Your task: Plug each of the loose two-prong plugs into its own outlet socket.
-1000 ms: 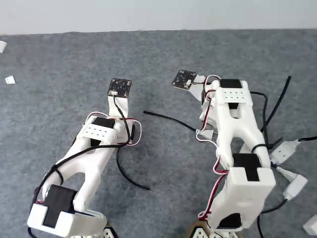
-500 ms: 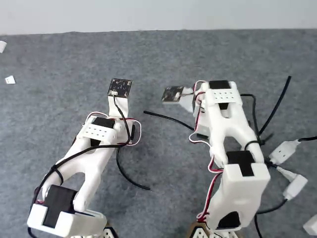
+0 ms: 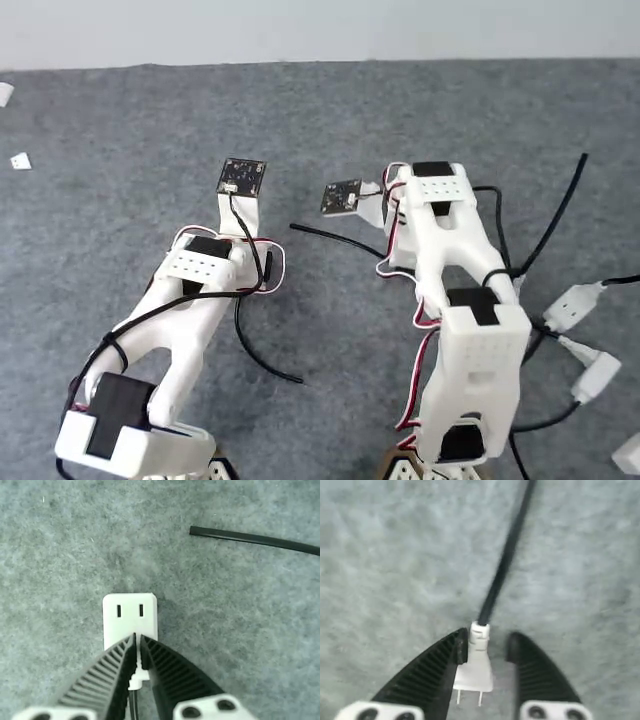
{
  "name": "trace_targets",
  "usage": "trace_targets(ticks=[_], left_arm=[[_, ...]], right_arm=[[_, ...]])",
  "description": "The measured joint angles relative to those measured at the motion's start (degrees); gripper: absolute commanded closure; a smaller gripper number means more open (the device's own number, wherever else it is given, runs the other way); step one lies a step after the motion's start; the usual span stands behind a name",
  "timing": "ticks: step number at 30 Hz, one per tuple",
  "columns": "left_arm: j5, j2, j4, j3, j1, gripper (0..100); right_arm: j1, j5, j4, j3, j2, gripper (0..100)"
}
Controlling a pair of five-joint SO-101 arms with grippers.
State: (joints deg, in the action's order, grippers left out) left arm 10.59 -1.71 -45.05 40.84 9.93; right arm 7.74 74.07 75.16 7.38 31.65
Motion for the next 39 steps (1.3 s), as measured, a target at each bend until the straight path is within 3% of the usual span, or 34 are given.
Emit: trace_targets(ticks=[14,31,35,39], left_arm=[[0.0,0.0,0.0,0.0,0.0,98],[0.1,-1.9,2.1,1.1,-2.5,98],[-1.7,-9.4,6.2,9.2,-2.7,98],[-8.8,-21.5,10.3,20.1,-1.9,86]], right_arm=[[-0.8,-0.6,2.7,1.1,-2.5,99.0],[1.8,-36.3,10.5,1.0,-33.6,99.0],[4.1,-39.7,12.2,1.0,-34.1,99.0],[6.8,-42.6,12.7,1.0,-35.0,99.0]])
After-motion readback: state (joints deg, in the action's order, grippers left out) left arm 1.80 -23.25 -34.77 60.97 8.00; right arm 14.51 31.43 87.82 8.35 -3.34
